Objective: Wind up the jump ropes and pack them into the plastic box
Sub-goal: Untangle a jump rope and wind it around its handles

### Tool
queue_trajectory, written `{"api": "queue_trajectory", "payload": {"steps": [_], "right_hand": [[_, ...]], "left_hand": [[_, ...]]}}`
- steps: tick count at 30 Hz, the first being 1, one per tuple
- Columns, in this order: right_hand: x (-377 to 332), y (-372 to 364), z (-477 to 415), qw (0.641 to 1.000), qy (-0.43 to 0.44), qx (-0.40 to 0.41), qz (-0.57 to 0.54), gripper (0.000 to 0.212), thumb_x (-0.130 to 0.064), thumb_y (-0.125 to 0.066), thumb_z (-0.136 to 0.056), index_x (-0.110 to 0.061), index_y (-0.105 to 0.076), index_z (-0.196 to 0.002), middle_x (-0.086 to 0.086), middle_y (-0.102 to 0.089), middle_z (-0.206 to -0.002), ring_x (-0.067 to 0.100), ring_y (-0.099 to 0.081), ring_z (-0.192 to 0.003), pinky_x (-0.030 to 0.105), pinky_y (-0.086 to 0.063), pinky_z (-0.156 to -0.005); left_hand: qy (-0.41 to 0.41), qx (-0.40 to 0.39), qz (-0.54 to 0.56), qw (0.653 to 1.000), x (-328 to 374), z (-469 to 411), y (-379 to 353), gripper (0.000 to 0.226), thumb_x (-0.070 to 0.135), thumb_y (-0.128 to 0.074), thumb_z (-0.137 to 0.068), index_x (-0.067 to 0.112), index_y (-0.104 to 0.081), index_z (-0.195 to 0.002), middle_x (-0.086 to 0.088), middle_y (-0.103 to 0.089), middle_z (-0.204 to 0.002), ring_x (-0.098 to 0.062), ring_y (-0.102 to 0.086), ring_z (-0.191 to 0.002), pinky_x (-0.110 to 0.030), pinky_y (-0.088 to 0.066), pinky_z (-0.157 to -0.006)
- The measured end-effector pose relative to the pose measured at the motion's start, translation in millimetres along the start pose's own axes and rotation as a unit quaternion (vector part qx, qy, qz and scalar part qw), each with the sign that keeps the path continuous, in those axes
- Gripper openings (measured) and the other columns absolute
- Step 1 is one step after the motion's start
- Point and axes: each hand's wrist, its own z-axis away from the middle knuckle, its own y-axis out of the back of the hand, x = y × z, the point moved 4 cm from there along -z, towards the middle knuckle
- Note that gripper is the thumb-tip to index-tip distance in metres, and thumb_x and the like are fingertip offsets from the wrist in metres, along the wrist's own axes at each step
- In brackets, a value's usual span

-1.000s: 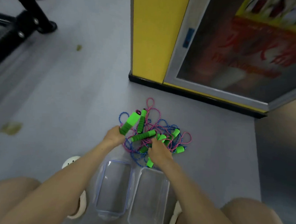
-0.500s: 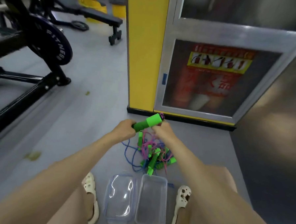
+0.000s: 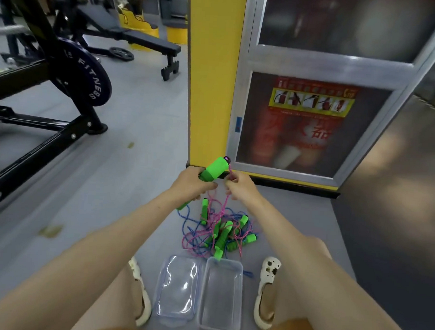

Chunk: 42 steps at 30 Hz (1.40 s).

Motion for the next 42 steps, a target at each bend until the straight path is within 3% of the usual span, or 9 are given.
{"api": "queue_trajectory", "payload": {"steps": [3, 8, 15, 17, 19, 28, 33, 38, 42], "right_hand": [[14.1, -0.1, -11.3, 0.998, -0.003, -0.029, 0.047, 0.005, -0.016, -0.052, -0.094, -0.012, -0.052, -0.096, 0.01, -0.061, -0.095, 0.032, -0.064, -0.097, 0.039, -0.048, -0.082], [25.4, -2.7, -32.6, 0.997, 0.03, -0.012, 0.067, 0.01, -0.021, -0.048, -0.097, -0.012, -0.052, -0.102, 0.013, -0.063, -0.096, 0.026, -0.061, -0.083, 0.041, -0.048, -0.08], [62.1, 1.1, -77.7, 0.919, -0.001, 0.033, 0.393, 0.019, -0.005, -0.044, -0.092, -0.008, -0.048, -0.111, 0.013, -0.06, -0.108, 0.033, -0.058, -0.1, 0.034, -0.039, -0.067], [95.4, 11.6, -88.6, 0.929, -0.072, 0.051, 0.36, 0.021, -0.005, -0.041, -0.094, -0.005, -0.054, -0.11, 0.016, -0.061, -0.111, 0.035, -0.059, -0.103, 0.035, -0.043, -0.071], [124.9, 17.7, -94.7, 0.938, -0.113, 0.075, 0.318, 0.026, -0.007, -0.04, -0.095, -0.003, -0.059, -0.112, 0.019, -0.06, -0.115, 0.037, -0.057, -0.107, 0.037, -0.046, -0.079], [111.3, -33.1, -122.7, 0.981, -0.056, -0.021, 0.185, 0.038, -0.016, -0.051, -0.093, -0.007, -0.052, -0.129, 0.016, -0.054, -0.132, 0.03, -0.049, -0.122, 0.031, -0.035, -0.096], [80.9, -36.8, -126.2, 0.997, -0.038, -0.03, 0.056, 0.046, -0.013, -0.052, -0.093, -0.015, -0.043, -0.138, 0.007, -0.048, -0.136, 0.019, -0.049, -0.121, 0.034, -0.042, -0.101], [67.1, -34.4, -137.7, 0.966, -0.05, -0.041, -0.249, 0.018, -0.011, -0.052, -0.095, -0.02, -0.062, -0.108, -0.002, -0.062, -0.105, 0.007, -0.055, -0.094, 0.017, -0.041, -0.083], [77.4, -35.8, -146.7, 0.954, -0.049, -0.099, -0.278, 0.018, -0.023, -0.056, -0.09, -0.013, -0.065, -0.104, -0.006, -0.066, -0.089, 0.013, -0.057, -0.093, 0.022, -0.043, -0.092]], "left_hand": [[0.043, 0.039, 0.145, 0.988, -2.5, -9.6, 5.0, 0.015, 0.014, -0.069, -0.084, 0.01, -0.056, -0.078, -0.008, -0.052, -0.06, -0.017, -0.045, -0.043, -0.024, -0.037, -0.044], [0.078, 0.165, 0.383, 0.906, -9.9, -41.7, 30.6, 0.022, 0.019, -0.07, -0.084, 0.011, -0.055, -0.071, -0.004, -0.05, -0.05, -0.015, -0.041, -0.036, -0.026, -0.034, -0.046], [0.218, 0.254, 0.565, 0.754, -79.3, -76.9, 4.2, 0.037, 0.036, -0.075, -0.078, 0.018, -0.047, -0.062, 0.001, -0.046, -0.046, -0.014, -0.038, -0.035, -0.019, -0.035, -0.04], [0.237, 0.276, 0.532, 0.765, -98.7, -89.4, 10.5, 0.035, 0.031, -0.074, -0.079, 0.018, -0.046, -0.063, 0.002, -0.045, -0.044, -0.013, -0.038, -0.034, -0.019, -0.034, -0.04], [0.244, 0.258, 0.454, 0.817, -114.5, -102.1, 11.1, 0.032, 0.026, -0.073, -0.081, 0.015, -0.048, -0.065, 0.001, -0.046, -0.043, -0.013, -0.038, -0.033, -0.019, -0.035, -0.039], [0.227, -0.032, 0.178, 0.957, -133.0, -126.2, -49.4, 0.017, 0.014, -0.071, -0.08, 0.005, -0.06, -0.07, -0.009, -0.048, -0.048, -0.019, -0.041, -0.038, -0.023, -0.034, -0.045], [0.212, -0.08, 0.158, 0.961, -118.6, -133.9, -62.0, 0.015, 0.015, -0.072, -0.079, 0.008, -0.059, -0.074, -0.003, -0.052, -0.05, -0.015, -0.044, -0.039, -0.022, -0.035, -0.043], [0.172, -0.185, 0.132, 0.958, -99.6, -130.1, -72.0, 0.019, 0.018, -0.076, -0.077, 0.011, -0.058, -0.074, -0.001, -0.053, -0.053, -0.014, -0.047, -0.044, -0.019, -0.039, -0.044], [0.222, -0.293, 0.291, 0.883, -90.6, -115.7, -73.8, 0.01, 0.014, -0.067, -0.085, 0.008, -0.059, -0.083, -0.005, -0.062, -0.062, -0.012, -0.053, -0.048, -0.023, -0.048, -0.047]]}}
